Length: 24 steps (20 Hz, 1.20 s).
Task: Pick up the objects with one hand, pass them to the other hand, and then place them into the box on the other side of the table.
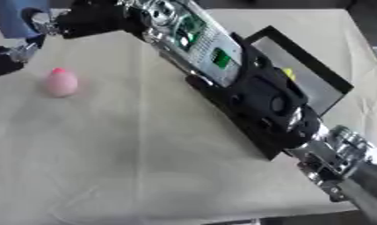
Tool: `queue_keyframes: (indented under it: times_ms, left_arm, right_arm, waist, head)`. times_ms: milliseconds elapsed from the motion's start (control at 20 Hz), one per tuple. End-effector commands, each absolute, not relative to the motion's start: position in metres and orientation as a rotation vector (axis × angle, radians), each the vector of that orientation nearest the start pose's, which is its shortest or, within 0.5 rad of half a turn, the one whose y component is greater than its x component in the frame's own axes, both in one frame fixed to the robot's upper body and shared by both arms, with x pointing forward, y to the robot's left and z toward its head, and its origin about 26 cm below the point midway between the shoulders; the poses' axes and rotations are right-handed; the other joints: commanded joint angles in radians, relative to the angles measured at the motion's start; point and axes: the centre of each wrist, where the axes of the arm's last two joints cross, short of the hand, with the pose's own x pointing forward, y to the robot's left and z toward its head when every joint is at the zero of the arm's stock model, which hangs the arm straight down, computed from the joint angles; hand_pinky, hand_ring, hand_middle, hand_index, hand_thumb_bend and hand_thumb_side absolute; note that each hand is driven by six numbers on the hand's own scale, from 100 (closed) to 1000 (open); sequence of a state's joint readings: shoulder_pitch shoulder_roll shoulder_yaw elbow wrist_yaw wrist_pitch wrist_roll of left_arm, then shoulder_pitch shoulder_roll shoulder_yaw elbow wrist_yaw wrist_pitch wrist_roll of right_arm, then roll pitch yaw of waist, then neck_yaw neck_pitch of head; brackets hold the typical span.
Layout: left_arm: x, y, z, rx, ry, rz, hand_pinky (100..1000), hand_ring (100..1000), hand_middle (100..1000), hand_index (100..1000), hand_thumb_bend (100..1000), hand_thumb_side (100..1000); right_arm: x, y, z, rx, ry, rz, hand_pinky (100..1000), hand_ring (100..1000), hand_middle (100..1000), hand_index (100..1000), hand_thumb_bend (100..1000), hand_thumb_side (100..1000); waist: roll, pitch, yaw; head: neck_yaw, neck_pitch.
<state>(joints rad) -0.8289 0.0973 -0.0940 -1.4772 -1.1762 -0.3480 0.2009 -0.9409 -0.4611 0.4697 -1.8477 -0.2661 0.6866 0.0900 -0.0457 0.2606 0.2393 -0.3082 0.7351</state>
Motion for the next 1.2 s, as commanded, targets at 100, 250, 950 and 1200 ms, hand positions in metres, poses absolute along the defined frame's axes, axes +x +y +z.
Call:
queue_keyframes:
  times_ms: [100,250,950,1200]
  left_arm:
    - [0.409,0.133,0.243,-1.339,2.737,1.160,618,517,493,609,321,100]
    - [0.412,0.130,0.236,-1.388,2.696,1.191,615,518,495,609,333,100]
    - [0.411,0.111,0.219,-1.546,2.526,1.053,584,507,486,599,305,100]
    - [0.413,0.109,0.208,-1.620,2.458,0.988,567,495,474,590,295,100]
  right_arm:
    - [0.310,-0.120,0.319,0.094,-1.800,1.043,1000,1000,1000,1000,243,412]
    - [0.305,-0.121,0.317,0.119,-1.795,1.045,1000,1000,1000,1000,231,428]
    - [0.315,-0.116,0.303,0.040,-1.749,1.004,1000,1000,1000,1000,213,483]
    - [0.320,-0.118,0.300,-0.065,-1.781,0.954,1000,1000,1000,1000,229,468]
  waist:
    - [0.002,-0.015,-0.004]
    - [0.000,-0.011,-0.008]
    - [0.000,-0.008,-0.003]
    - [-0.001,-0.007,-0.002]
  head:
    - [0.009,-0.036]
    - [0.010,-0.076]
    - [-0.014,-0.088]
    - [-0.015,-0.075]
